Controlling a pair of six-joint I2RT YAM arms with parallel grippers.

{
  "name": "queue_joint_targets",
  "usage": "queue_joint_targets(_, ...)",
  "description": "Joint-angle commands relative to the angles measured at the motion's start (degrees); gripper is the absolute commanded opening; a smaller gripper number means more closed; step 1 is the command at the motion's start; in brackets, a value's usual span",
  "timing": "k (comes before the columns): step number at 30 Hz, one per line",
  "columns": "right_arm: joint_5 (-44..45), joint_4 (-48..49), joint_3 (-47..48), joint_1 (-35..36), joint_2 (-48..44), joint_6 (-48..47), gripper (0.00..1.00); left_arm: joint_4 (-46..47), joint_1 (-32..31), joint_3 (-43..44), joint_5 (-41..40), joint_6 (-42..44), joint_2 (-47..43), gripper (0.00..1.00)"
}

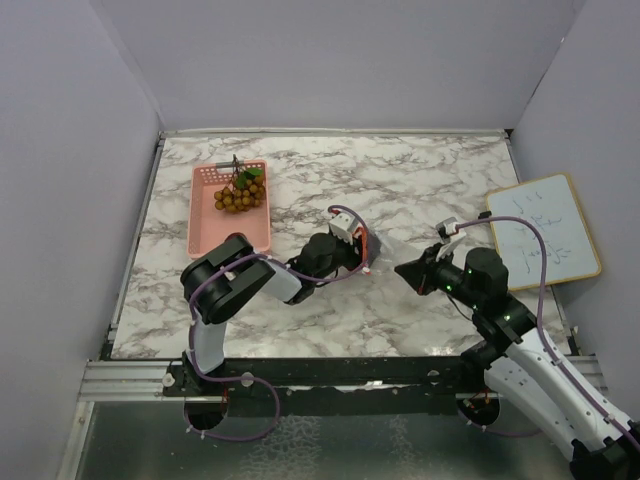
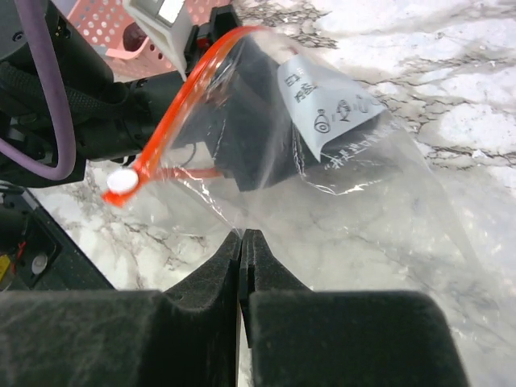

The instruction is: Open the zip-top bag and remove the fake food

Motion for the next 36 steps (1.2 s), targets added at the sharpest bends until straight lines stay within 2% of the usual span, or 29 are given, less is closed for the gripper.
queue_joint_targets(1, 5.5, -2.0, 1.2, -0.1, -0.1, 1.2, 0.01, 3.9, 1.4, -2.8, 2.0, -1.6, -1.8, 0.5)
queue_joint_targets(9, 6.1, 0.3, 0.8, -0.1, 3.0, 1.9, 0.01, 6.3, 3.0, -7.8, 3.3, -2.1, -7.3, 0.5)
queue_joint_targets(15, 7.8, 2.3, -0.1, -0.2, 6.7, 4.6, 0.01, 4.4, 3.0, -11.0, 6.1, -2.5, -12.2, 0.49)
queue_joint_targets(18, 8.5, 4.0, -0.9, -0.1, 7.5, 5.1, 0.01, 4.9, 3.0, -14.7, 5.2, -2.5, -17.0, 0.49)
queue_joint_targets(20, 9.5, 4.3, -0.8, -0.1, 8.2, 4.5, 0.01, 2.5, 3.0, -16.1, 2.8, -1.2, -20.2, 0.49)
queue_joint_targets(25, 14.9, 1.0, 2.5, -0.1, 11.3, 1.8, 0.01, -12.9, 3.6, -15.0, -6.3, 4.6, -28.6, 0.49)
queue_joint_targets(28, 13.7, 1.1, 3.5, -0.2, 14.6, 2.4, 0.01, -22.3, 4.1, -14.7, -16.8, 5.9, -33.7, 0.49)
queue_joint_targets(32, 11.4, 2.6, 2.9, -0.2, 15.8, 3.0, 0.01, -30.6, 7.8, -14.7, -24.9, 5.4, -40.3, 0.49)
queue_joint_targets(36, 9.9, 4.0, 1.9, -0.2, 15.4, 3.5, 0.01, -39.8, 12.2, -12.2, -34.8, 5.9, -42.4, 0.49)
